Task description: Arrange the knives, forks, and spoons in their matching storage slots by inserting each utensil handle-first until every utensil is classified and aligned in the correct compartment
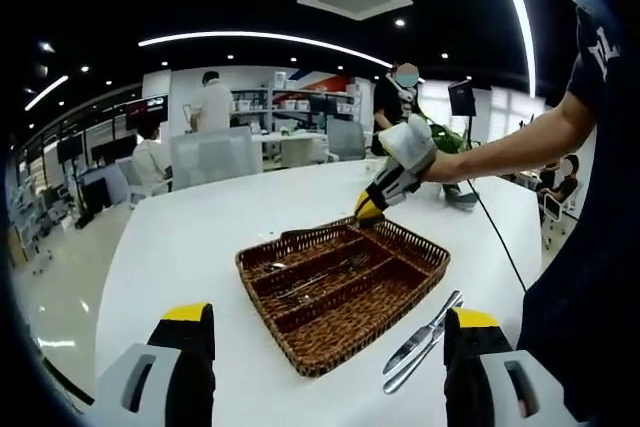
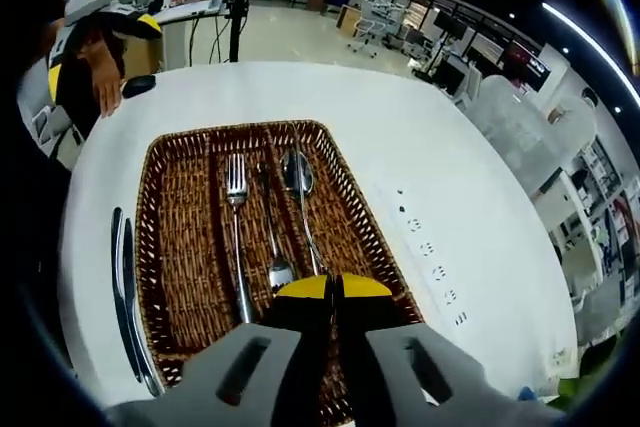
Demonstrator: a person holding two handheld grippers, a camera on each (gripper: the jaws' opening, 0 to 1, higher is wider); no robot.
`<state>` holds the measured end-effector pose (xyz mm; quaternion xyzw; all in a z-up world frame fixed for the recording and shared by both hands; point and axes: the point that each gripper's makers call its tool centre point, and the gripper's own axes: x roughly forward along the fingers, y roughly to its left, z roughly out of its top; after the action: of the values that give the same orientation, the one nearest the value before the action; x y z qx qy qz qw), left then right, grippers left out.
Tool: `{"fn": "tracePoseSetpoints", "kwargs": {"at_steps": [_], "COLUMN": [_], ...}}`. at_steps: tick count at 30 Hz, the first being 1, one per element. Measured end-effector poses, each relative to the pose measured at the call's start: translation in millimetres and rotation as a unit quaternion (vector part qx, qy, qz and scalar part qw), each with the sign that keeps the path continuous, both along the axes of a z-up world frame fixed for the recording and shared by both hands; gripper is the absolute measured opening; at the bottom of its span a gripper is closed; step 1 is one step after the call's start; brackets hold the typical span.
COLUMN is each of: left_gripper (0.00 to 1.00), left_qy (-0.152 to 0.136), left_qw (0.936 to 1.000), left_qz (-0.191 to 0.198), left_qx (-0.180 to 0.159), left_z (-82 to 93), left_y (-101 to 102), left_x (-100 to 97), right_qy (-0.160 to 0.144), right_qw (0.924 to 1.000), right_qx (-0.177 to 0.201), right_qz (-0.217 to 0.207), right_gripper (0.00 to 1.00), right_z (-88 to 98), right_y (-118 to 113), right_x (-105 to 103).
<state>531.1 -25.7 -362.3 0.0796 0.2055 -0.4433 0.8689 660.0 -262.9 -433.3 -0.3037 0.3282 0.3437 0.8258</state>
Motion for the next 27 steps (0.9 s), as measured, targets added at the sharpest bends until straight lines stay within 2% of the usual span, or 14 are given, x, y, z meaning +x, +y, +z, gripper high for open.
{"fn": "tracePoseSetpoints", "kwargs": {"at_steps": [11, 17, 27], "left_gripper": [1.0, 1.0, 1.0], "left_qy": [0.002, 0.005, 0.005], "left_qw": [1.0, 0.9999, 0.9999], "left_qz": [0.005, 0.006, 0.002], "left_qx": [0.004, 0.01, 0.014], "left_z": [-3.5, -7.2, -7.5], "left_y": [4, 7, 5], "left_x": [4.6, 5.8, 5.4], "right_qy": [0.026, 0.043, 0.062], "right_qw": [0.9996, 0.9988, 0.9978], "right_qx": [-0.004, -0.018, -0.015], "right_qz": [-0.011, -0.014, -0.018], "right_gripper": [0.0, 0.0, 0.0], "right_z": [-18.5, -31.2, -45.5], "right_y": [0, -3, -1], "right_x": [23, 28, 40]}}
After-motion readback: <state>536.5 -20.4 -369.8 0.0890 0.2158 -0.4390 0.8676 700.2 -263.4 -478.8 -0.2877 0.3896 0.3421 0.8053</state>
